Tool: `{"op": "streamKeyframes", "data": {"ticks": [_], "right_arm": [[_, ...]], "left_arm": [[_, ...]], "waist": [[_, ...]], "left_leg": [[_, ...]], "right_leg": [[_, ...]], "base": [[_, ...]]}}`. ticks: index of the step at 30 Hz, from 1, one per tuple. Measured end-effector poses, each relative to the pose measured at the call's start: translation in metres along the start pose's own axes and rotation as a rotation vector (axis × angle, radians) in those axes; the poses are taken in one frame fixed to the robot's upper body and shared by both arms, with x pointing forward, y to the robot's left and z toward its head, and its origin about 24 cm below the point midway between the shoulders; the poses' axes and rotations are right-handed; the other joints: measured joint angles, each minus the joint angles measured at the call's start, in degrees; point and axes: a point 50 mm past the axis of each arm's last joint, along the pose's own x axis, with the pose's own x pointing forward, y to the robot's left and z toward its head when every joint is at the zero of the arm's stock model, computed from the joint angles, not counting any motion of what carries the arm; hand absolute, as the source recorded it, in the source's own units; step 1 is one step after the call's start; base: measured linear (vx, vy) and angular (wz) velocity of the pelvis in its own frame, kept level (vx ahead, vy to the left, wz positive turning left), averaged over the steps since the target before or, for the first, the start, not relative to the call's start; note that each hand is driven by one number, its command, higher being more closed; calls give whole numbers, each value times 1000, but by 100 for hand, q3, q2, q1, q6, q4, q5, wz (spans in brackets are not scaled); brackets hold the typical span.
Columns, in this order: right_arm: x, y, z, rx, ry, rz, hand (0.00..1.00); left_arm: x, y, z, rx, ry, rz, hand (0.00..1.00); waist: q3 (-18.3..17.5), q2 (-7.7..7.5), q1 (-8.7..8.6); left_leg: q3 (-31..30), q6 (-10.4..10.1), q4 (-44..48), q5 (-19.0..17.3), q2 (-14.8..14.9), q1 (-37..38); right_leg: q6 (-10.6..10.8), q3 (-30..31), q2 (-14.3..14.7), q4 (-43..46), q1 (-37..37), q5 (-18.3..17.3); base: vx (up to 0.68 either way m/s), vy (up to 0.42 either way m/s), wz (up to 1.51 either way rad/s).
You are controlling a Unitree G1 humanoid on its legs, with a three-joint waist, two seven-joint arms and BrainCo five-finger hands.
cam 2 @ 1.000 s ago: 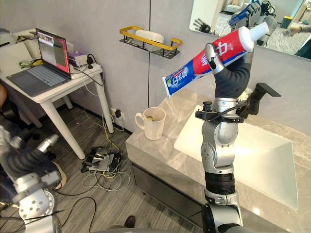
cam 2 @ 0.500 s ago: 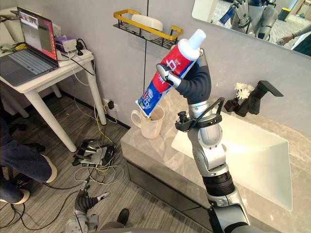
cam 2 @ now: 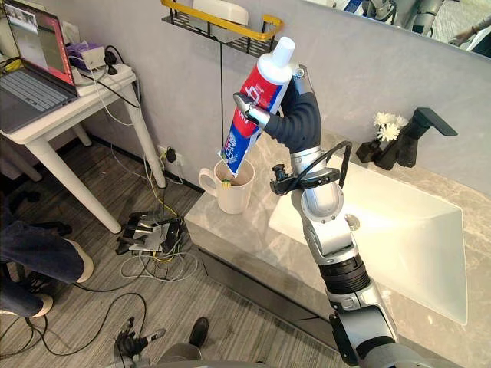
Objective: Organize washtable
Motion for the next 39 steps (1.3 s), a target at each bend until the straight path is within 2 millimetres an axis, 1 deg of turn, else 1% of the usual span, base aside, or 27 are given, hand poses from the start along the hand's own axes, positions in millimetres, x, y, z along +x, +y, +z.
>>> {"op": "streamKeyframes", "data": {"ticks": [2, 8, 13, 18, 24, 31, 34, 39], "right_arm": [[-1, -1, -4, -3, 20, -16, 100], [-2, -2, -9, -11, 37, -25, 100], [-2, -3, -9, -41, 35, -31, 100], [-4, -5, -17, -89, 68, -44, 100], [-2, -5, -15, -129, 56, -34, 100], [0, -10, -15, -142, 56, -42, 100], [5, -11, -18, -150, 59, -47, 100], [8, -12, -16, -152, 47, -56, 100]], "left_arm": [[0, 5, -8, -4, 38, 12, 0], [0, 10, -16, -30, 81, 35, 0], [5, 8, -10, -35, 69, 46, 0], [7, 6, -5, -32, 51, 41, 0], [7, 5, -4, -19, 45, 34, 0], [7, 5, -3, -2, 38, 23, 0], [7, 5, -3, -6, 37, 22, 0], [7, 5, -3, -5, 34, 23, 0]], "waist": [[19, 4, 7], [56, 18, 7], [147, 19, 4], [150, 17, 2], [179, 1, 5], [180, 3, 7], [187, 9, 16], [229, 15, 22]], "left_leg": [[-53, -5, 0, 4, 7, -8], [-170, -30, -1, 20, 37, -108], [-227, -78, -1, 66, 76, -203], [-285, -97, -1, 80, 90, -260], [-313, -106, 0, 93, 103, -317], [-314, -106, 1, 104, 99, -371], [-317, -106, 1, 105, 101, -375], [-326, -106, 1, 105, 95, -386]], "right_leg": [[-36, 5, 13, 29, 2, -23], [-90, 5, 41, 120, -85, -92], [-113, -11, 66, 213, -203, -130], [-136, -17, 74, 295, -259, -191], [-143, -22, 47, 474, -378, -295], [-143, -21, 39, 488, -433, -301], [-143, -24, 41, 488, -435, -302], [-140, -32, 38, 488, -441, -305]], "base": [[11, -6, 11], [0, -11, 9], [-5, -11, 3], [2, -10, 6], [2, -7, 2], [0, 0, 0], [0, 0, 0], [0, 0, 0]]}}
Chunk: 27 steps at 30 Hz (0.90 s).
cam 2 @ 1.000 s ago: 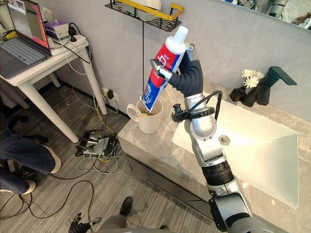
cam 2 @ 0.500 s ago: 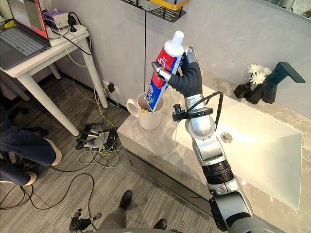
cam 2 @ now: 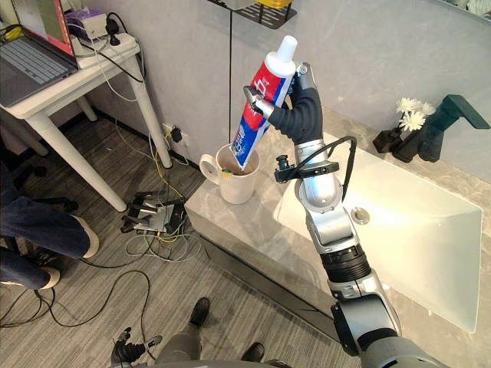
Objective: Organize washtable
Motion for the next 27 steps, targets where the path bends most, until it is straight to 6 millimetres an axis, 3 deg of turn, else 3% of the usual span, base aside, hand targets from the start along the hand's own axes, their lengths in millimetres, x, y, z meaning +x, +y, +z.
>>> {"op": "streamKeyframes", "data": {"ticks": [10, 27], "right_arm": [[12, -8, 9, -40, -49, -13, 100], [11, -15, -3, -58, 4, -36, 100]], "left_arm": [[0, -1, 2, 2, -20, 5, 0], [0, -1, 3, 19, -26, -2, 0]], "waist": [[64, 10, 1], [68, 16, 9]], "left_leg": [[-115, -6, 1, 54, -22, -57], [-155, -13, 2, 67, -13, -102]], "right_leg": [[1, -119, -7, 9, 0, -24], [-21, -147, -68, 326, -140, -209]], "base": [[-1, -2, 6], [-6, -3, 1]]}}
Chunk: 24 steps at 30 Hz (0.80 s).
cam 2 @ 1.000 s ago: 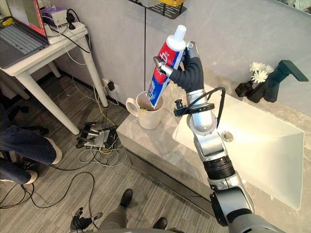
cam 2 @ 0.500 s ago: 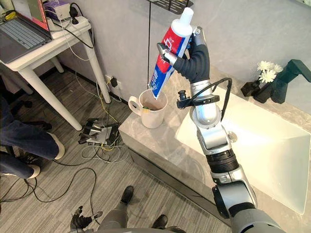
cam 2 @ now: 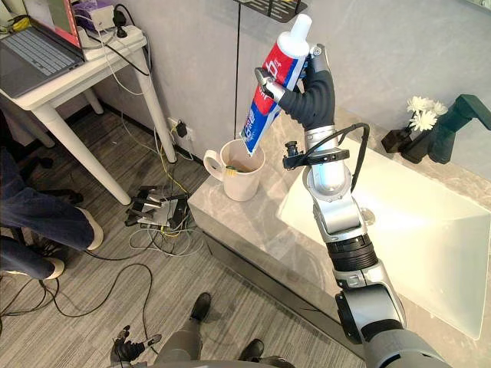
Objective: Organize washtable
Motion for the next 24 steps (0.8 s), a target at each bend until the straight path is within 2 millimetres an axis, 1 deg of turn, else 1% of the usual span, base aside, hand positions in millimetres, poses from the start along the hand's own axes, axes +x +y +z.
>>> {"op": "streamKeyframes", "data": {"ticks": [2, 8, 12, 15, 17, 21, 24], "right_arm": [[-1, 0, -5, -3, 23, -1, 100], [-4, 5, -7, 8, 33, 21, 100], [-12, 14, -12, 18, 62, 86, 100], [-23, 28, -25, 24, 133, 171, 100], [-29, 32, -32, 24, 176, 204, 100], [-32, 34, -35, 21, 201, 219, 100], [-34, 42, -35, 8, 199, 269, 100]], "left_arm": [[0, 0, 1, 2, -6, -3, 0], [0, -1, 2, 5, -10, -5, 0], [0, -1, 2, 5, -10, -5, 0], [0, -1, 2, 5, -10, -5, 0], [0, -1, 2, 5, -10, -5, 0], [0, -1, 2, 6, -9, -5, 0], [0, -1, 2, 6, -9, -4, 0]], "waist": [[5, 8, 1], [18, 27, 4], [18, 26, 3], [23, 23, 3], [49, 20, 8], [53, 20, 20], [53, 19, 9]], "left_leg": [[-3, 16, 6, 14, -10, -2], [-4, 17, 21, 13, -12, 0], [-8, 27, 1, 7, -21, 2], [-14, 26, 1, 8, -27, -22], [-30, 35, 13, 26, -21, -58], [-51, 32, 30, 30, -26, -61], [-55, 32, 30, 30, -25, -60]], "right_leg": [[1, -3, -26, 57, -20, -29], [1, -2, -29, 62, -20, -31], [16, -8, -46, 100, -27, -58], [9, -8, -75, 207, -88, -106], [2, -28, -71, 225, -117, -115], [-3, -33, -78, 250, -119, -134], [-11, -34, -79, 264, -122, -150]], "base": [[0, 0, 0], [0, 0, 0], [-26, -6, 1], [0, 0, 0], [-14, -20, 5], [-2, -15, 4], [0, 0, 0]]}}
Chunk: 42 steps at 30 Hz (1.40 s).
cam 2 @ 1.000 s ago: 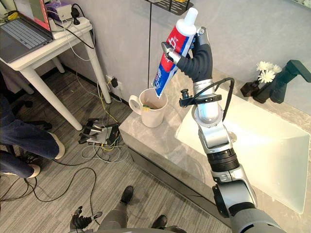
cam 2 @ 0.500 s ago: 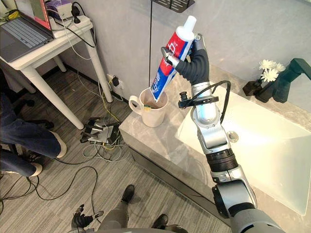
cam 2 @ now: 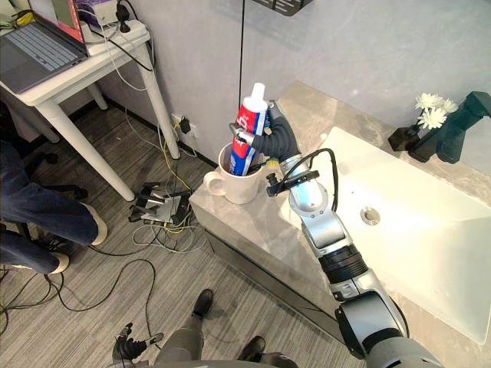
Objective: Organize washtable
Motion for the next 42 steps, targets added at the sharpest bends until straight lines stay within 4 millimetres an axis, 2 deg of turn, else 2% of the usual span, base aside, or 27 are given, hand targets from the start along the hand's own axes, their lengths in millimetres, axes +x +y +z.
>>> {"op": "streamKeyframes", "data": {"ticks": [7, 18, 19, 42], "right_arm": [[-1, 0, -1, -41, 6, 42, 100], [-4, -2, -9, -80, 35, 46, 100], [-5, -2, -10, -80, 38, 42, 0], [-14, -24, -29, -99, 126, -55, 0]], "left_arm": [[1, 3, 0, 5, -1, 5, 0], [1, 3, 0, 8, -2, 2, 0], [1, 3, 0, 11, -3, 1, 0], [1, 2, 2, 39, -16, -34, 0]], "waist": [[48, -83, -31], [59, -88, -33], [59, -88, -35], [64, -76, -50]], "left_leg": [[-6, 24, 0, 15, -22, -12], [48, 69, -2, 41, -68, -9], [52, 93, -3, 43, -74, -16], [87, 80, -13, 54, -84, 44]], "right_leg": [[-1, 2, -64, 167, -77, -83], [16, 47, -166, 317, -145, -113], [16, 57, -176, 335, -164, -113], [24, 176, -209, 406, -195, -118]], "base": [[0, 0, 0], [-23, -2, -1], [-64, -2, -4], [-25, -14, -2]]}}
